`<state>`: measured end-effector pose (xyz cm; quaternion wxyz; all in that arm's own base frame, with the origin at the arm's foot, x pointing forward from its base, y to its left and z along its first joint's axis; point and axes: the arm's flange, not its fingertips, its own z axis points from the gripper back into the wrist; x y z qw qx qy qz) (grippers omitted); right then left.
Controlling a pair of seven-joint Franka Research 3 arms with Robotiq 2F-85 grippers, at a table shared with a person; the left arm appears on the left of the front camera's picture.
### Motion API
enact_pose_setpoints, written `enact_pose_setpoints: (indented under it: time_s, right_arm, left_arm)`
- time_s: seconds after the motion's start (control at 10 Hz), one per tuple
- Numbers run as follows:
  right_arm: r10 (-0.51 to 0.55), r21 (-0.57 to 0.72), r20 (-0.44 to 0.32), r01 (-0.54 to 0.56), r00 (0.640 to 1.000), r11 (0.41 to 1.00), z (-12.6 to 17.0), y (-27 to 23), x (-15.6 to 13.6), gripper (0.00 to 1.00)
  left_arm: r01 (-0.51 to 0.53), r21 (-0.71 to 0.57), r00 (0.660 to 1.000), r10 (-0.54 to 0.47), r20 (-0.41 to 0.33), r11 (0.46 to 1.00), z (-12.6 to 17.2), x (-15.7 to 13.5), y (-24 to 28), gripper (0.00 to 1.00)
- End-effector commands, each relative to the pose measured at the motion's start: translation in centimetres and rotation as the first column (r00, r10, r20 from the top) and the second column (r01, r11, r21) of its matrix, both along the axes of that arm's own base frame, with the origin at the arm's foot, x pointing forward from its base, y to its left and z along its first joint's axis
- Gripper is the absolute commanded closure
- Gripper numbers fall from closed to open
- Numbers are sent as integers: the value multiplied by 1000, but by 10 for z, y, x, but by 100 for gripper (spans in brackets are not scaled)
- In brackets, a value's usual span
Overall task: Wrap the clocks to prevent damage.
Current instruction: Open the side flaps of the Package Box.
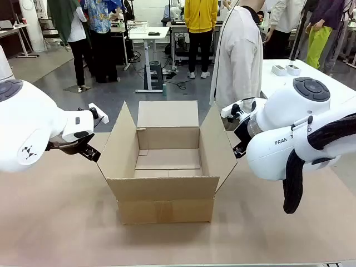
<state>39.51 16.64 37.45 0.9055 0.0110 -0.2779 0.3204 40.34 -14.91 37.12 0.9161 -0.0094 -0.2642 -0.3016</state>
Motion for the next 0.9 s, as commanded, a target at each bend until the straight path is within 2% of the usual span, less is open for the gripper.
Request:
enact_pose_setpoints:
  time_s: [0.0, 0.8]
  right_arm:
    - [0, 0, 0, 0, 1000, 1000, 0, 0, 0, 0]
    - [0, 0, 0, 0, 1000, 1000, 0, 0, 0, 0]
  left_arm:
    - [0, -1, 1000, 0, 3, 1000, 0, 0, 0, 0]
    - [0, -1, 1000, 0, 3, 1000, 0, 0, 0, 0]
